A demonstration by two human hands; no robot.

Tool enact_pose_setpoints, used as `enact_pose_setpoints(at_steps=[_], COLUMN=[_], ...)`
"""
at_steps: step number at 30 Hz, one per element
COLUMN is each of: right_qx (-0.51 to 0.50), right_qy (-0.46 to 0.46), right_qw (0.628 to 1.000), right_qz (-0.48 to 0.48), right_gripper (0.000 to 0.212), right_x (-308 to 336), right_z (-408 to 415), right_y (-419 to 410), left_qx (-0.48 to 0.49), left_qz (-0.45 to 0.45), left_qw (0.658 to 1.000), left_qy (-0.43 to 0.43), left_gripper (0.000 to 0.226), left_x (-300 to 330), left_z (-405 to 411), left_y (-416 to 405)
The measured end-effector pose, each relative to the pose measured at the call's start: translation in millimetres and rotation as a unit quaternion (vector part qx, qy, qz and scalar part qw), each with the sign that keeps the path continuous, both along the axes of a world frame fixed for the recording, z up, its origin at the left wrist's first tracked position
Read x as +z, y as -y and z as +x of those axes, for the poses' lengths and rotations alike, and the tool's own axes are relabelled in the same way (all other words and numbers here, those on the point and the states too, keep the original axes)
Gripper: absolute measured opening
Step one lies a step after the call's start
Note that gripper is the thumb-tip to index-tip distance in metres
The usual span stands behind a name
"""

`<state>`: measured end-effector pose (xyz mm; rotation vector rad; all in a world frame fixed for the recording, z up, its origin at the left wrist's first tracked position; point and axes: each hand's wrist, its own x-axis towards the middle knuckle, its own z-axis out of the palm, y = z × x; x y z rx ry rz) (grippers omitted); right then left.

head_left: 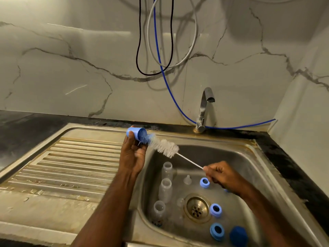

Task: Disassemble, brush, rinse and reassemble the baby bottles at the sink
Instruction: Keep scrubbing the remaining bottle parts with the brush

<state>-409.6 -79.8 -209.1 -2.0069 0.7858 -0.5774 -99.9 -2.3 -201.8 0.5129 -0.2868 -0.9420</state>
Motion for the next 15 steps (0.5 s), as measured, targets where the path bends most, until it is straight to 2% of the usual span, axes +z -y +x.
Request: enact_pose_setpoints(at_steps=[2, 3, 6, 8, 12, 15], right_qx=[-0.018, -0.043, -0.109, -0.136, -0.186, -0.17], right_qy=[0.015, 0.015, -0.031, -0.077, -0.125, -0.124], right_qw=[1.0, 0.999, 0.98, 0.961, 0.935, 0.935], right_qz=[0.002, -0.023, -0.162, -0.227, -0.276, -0.286], right_gripper=[0.023, 0.018, 0.013, 0.012, 0.014, 0.017], right_x=[-0.9, -2.6, -6.0, -5.4, -11.2, -10.4], right_z=[4.4, 5.9, 5.5, 2.2, -0.7, -2.5], right_y=[-5.0, -5.0, -2.7, 0.6, 12.8, 16.9], left_qx=[0.065, 0.109, 0.21, 0.234, 0.255, 0.238], left_qz=[0.02, 0.046, 0.126, 0.145, 0.174, 0.158], left_qw=[0.997, 0.988, 0.919, 0.883, 0.833, 0.851], left_qy=[0.041, 0.098, 0.308, 0.38, 0.459, 0.44], left_gripper=[0.076, 0.063, 0.056, 0.056, 0.058, 0.051], left_x=[2.5, 2.8, -2.9, -4.3, -7.0, -1.8], left_z=[-2.0, -1.8, 2.2, 3.4, 0.1, 0.3], left_y=[-1.7, -2.1, -0.9, -1.2, 1.5, -0.3])
